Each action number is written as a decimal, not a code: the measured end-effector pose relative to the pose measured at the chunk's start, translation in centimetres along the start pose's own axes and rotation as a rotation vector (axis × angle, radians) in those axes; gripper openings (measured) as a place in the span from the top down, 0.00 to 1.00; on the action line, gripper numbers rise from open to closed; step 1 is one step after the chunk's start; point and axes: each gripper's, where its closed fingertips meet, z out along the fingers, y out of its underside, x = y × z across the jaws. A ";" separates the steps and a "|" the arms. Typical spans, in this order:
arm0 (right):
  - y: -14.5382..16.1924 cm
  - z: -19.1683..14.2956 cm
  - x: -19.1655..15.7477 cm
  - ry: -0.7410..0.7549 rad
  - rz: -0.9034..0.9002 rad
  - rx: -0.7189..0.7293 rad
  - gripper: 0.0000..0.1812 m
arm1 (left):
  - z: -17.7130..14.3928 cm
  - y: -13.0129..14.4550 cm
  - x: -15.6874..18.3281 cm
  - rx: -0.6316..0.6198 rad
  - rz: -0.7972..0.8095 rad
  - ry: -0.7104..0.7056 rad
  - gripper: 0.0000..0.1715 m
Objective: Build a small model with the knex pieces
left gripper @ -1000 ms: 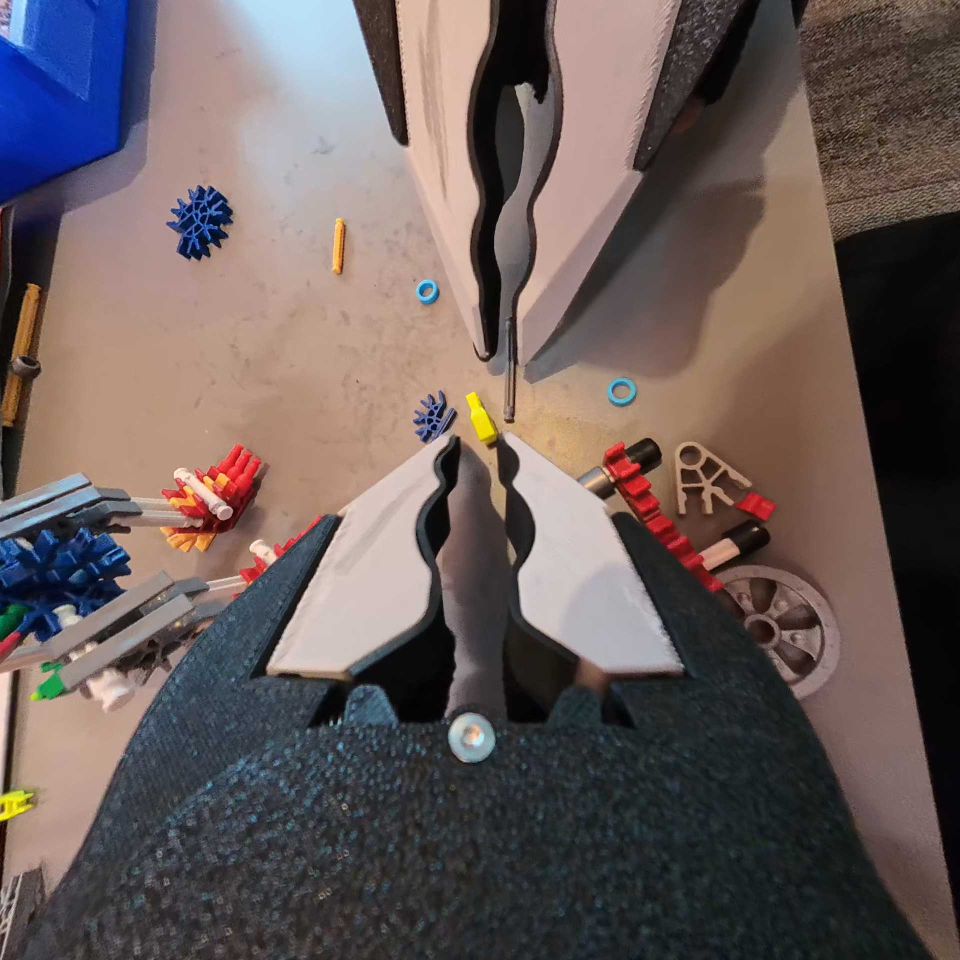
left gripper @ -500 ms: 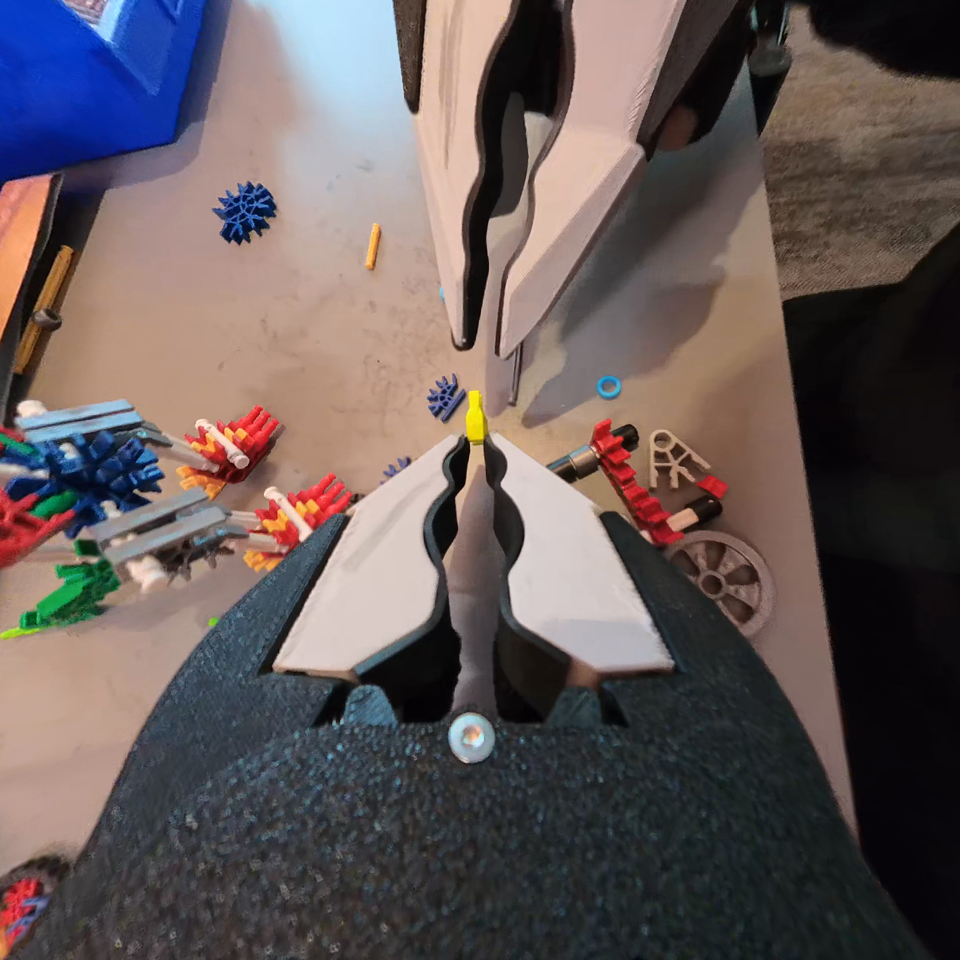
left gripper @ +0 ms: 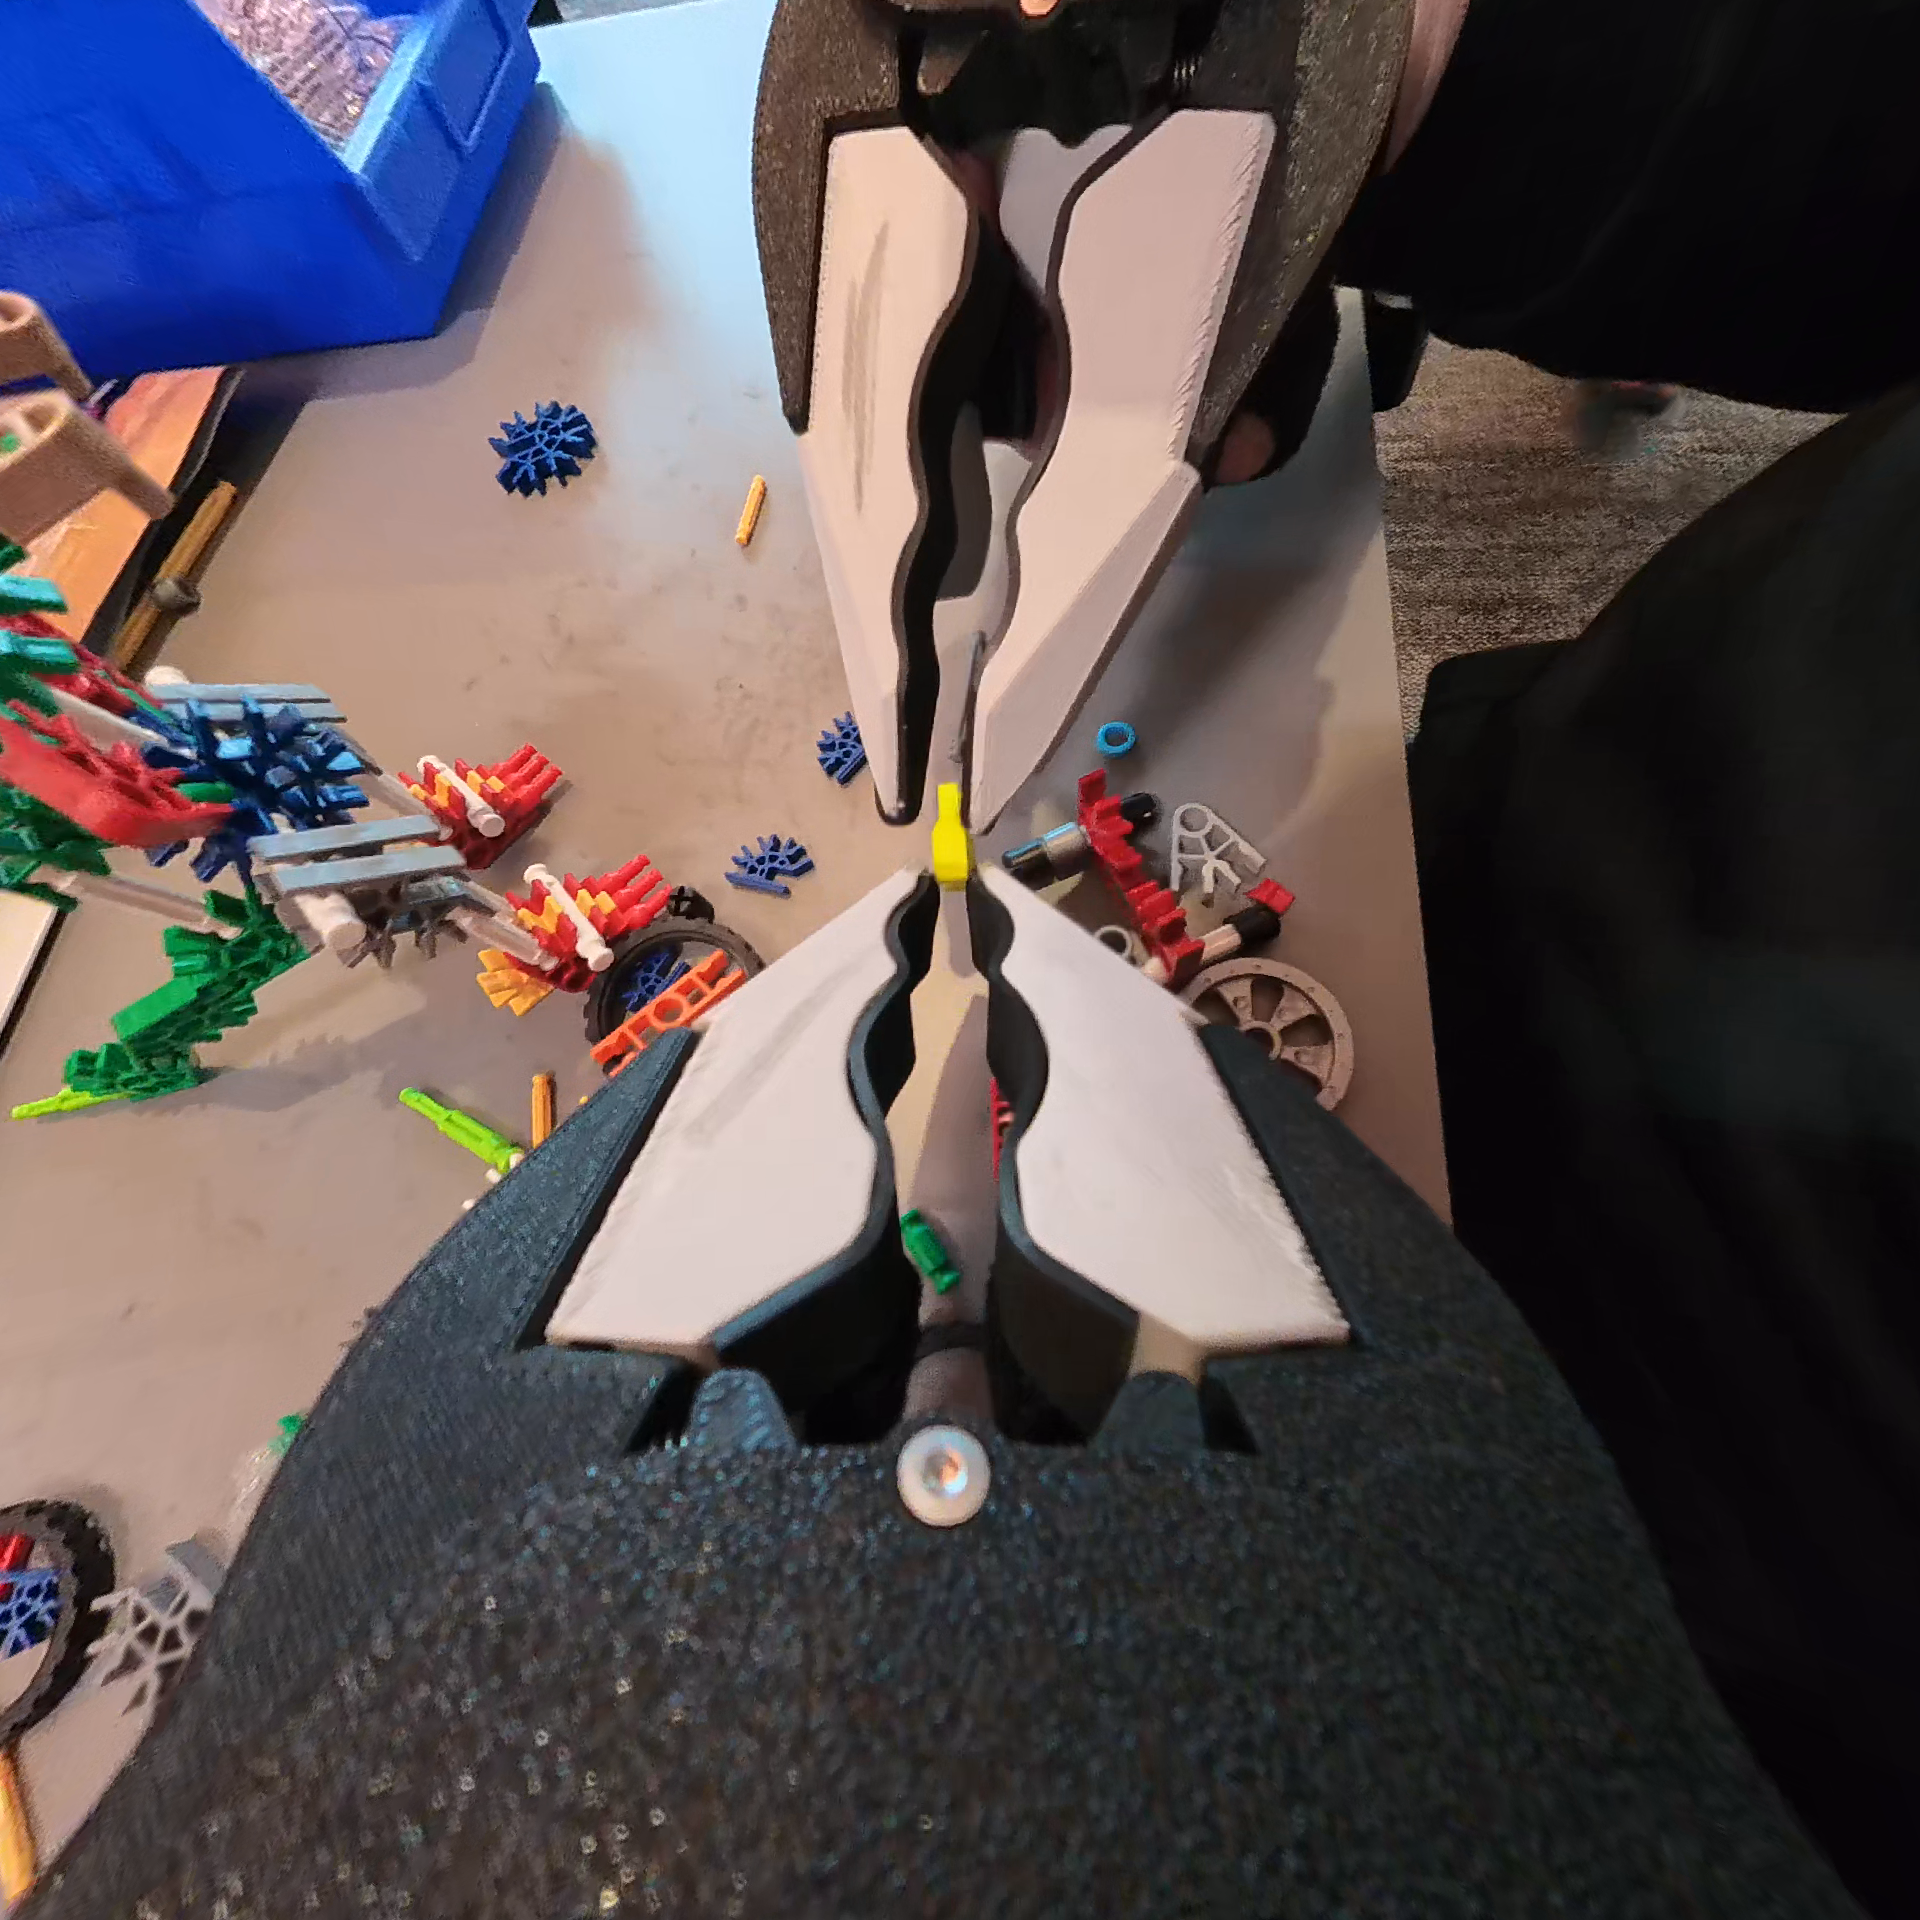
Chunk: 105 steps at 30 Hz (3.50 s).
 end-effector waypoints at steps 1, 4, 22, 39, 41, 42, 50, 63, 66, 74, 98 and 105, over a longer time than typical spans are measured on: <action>0.0 0.0 0.0 0.000 0.001 -0.001 0.94 | -0.1 0.0 -0.1 0.002 0.000 -0.003 0.98; -0.2 0.1 -0.1 -0.011 -0.002 0.001 0.94 | -0.4 -0.1 0.0 0.016 0.005 0.002 0.98; -0.3 0.2 0.2 -0.042 -0.004 0.020 0.97 | -4.2 1.6 -2.2 -0.048 -0.034 -0.133 0.95; 1.7 1.5 0.1 -0.080 0.021 -0.092 0.97 | -2.5 7.3 -0.5 -0.352 -0.059 -0.076 0.98; 1.7 1.7 -0.1 -0.093 0.017 -0.106 0.97 | -2.1 7.0 -0.4 -0.345 -0.050 -0.065 0.98; 1.7 1.8 -0.1 -0.100 0.016 -0.116 0.97 | -1.8 6.8 -0.4 -0.341 -0.041 -0.061 0.98; 2.1 3.0 -0.1 -0.152 0.051 -0.201 0.97 | 0.3 5.4 -1.2 -0.312 -0.011 -0.066 0.98; 2.7 4.6 0.5 -0.136 0.124 -0.261 0.97 | 0.0 5.5 -0.9 -0.276 -0.002 -0.051 0.98; 2.7 4.6 0.6 -0.126 0.128 -0.261 0.95 | 0.0 5.5 -1.1 -0.273 -0.004 -0.063 0.98; 2.6 4.4 1.4 -0.101 0.139 -0.255 0.96 | 0.3 5.2 -1.1 -0.261 0.009 -0.058 0.97; 2.9 3.8 2.0 -0.084 0.127 -0.260 0.96 | 1.1 4.8 -1.9 -0.256 0.030 -0.069 0.97; 3.0 3.5 2.4 -0.074 0.126 -0.261 0.96 | 1.2 4.6 -1.5 -0.259 0.054 -0.053 0.97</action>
